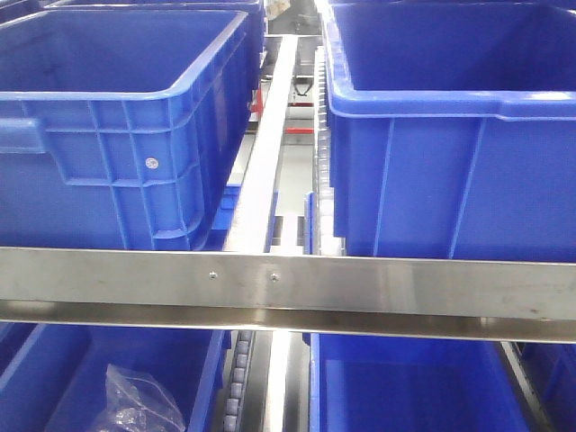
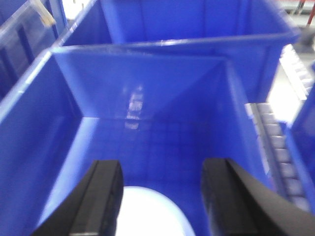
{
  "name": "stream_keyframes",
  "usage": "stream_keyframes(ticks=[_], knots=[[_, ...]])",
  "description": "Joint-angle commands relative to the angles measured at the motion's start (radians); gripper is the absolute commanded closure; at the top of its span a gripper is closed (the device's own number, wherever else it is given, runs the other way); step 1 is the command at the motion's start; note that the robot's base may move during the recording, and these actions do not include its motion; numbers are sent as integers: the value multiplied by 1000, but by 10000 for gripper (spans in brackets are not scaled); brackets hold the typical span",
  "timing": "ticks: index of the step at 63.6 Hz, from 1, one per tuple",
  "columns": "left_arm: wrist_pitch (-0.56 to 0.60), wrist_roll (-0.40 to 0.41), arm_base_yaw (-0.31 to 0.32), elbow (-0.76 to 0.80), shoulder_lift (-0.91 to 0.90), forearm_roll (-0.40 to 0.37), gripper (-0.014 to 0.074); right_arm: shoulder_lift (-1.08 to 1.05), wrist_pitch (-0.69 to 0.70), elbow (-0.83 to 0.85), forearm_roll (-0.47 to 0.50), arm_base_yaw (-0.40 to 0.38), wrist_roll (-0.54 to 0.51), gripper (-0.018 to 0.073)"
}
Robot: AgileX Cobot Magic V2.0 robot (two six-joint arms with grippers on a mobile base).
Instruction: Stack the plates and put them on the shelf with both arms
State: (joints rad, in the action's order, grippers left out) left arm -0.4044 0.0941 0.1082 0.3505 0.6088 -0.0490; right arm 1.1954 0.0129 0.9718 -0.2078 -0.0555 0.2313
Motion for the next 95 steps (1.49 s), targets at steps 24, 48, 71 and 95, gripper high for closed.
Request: stream_keyframes(ticks=[24, 48, 71, 95], knots=[[65, 9, -1, 30, -2, -7, 513, -805, 32, -600, -2, -4, -2, 524], [65, 9, -1, 30, -2, -7, 513, -954, 37, -820, 12, -4, 0, 533], [65, 9, -1, 30, -2, -7, 513, -954, 37, -822, 12, -4, 0, 533], [65, 9, -1, 30, -2, -7, 513, -1189, 38, -935, 21, -5, 32, 533]])
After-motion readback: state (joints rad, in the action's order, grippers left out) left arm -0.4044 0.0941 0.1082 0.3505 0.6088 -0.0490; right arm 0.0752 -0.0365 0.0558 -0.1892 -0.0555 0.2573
